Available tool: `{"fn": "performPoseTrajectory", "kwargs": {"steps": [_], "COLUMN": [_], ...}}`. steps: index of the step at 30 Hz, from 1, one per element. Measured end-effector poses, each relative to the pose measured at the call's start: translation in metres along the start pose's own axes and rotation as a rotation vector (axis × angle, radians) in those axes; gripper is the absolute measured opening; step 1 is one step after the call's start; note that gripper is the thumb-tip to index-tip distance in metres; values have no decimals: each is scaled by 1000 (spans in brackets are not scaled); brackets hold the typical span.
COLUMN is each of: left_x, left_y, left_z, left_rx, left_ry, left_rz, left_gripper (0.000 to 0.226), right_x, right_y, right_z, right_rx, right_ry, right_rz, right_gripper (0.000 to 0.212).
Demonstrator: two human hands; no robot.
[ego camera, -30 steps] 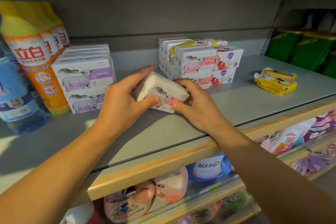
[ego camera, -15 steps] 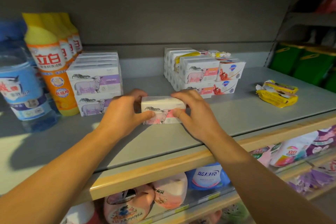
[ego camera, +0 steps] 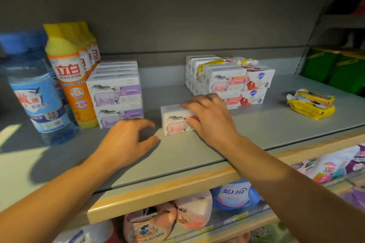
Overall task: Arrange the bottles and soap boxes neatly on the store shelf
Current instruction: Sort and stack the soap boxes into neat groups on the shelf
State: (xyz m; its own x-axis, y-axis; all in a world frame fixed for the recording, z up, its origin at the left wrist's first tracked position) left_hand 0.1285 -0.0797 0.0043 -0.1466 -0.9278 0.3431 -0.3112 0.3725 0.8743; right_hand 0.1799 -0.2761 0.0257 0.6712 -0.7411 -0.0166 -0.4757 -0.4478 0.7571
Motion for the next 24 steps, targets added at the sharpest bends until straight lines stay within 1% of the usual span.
{"fn": "performPoseTrajectory", "kwargs": {"steps": [2, 7, 10, 12, 16, 21, 24], "left_x": [-3, -6, -10, -12, -18, -21, -23], "left_y": [5, 5, 3, 2, -1, -3, -5], "left_z": [3, 2, -1, -4, -9, -13, -15], "left_rx": [-14, -33, -36, -41, -43, -51, -41], "left_ry": [-39, -67, -36, -22, -3, -6, 6], "left_rz": [-50, -67, -12, 9, 22, -1, -13], "left_gripper": [42, 43, 36, 36, 35, 46, 46], "right_x": [6, 21, 27, 29, 33, 36, 38], "right_y": [-10, -58, -79, -94, -124, -152, -165], "right_z": [-15, -62, -89, -105, -136, -166, -179], "right_rx": [-14, -115, -76, -72, -69, -63, -66], "right_ry": [-12, -99, -114, -100, -134, -143, -150], "right_rz": [16, 8, -29, -34, -69, -94, -111], "right_gripper": [38, 43, 43, 43, 43, 44, 45]}}
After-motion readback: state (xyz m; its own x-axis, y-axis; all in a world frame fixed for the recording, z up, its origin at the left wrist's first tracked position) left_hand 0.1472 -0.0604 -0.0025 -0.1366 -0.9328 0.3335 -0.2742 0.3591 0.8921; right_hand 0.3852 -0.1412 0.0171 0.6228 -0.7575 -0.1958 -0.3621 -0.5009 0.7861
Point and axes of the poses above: each hand's wrist, its own z-axis away from the middle knuckle, its own y-axis out of the back of the hand, x = y × z, the point moved 6 cm from there along -z, towards the middle knuckle, and after that the axes turned 4 degrees about y, right-handed, at the moved point
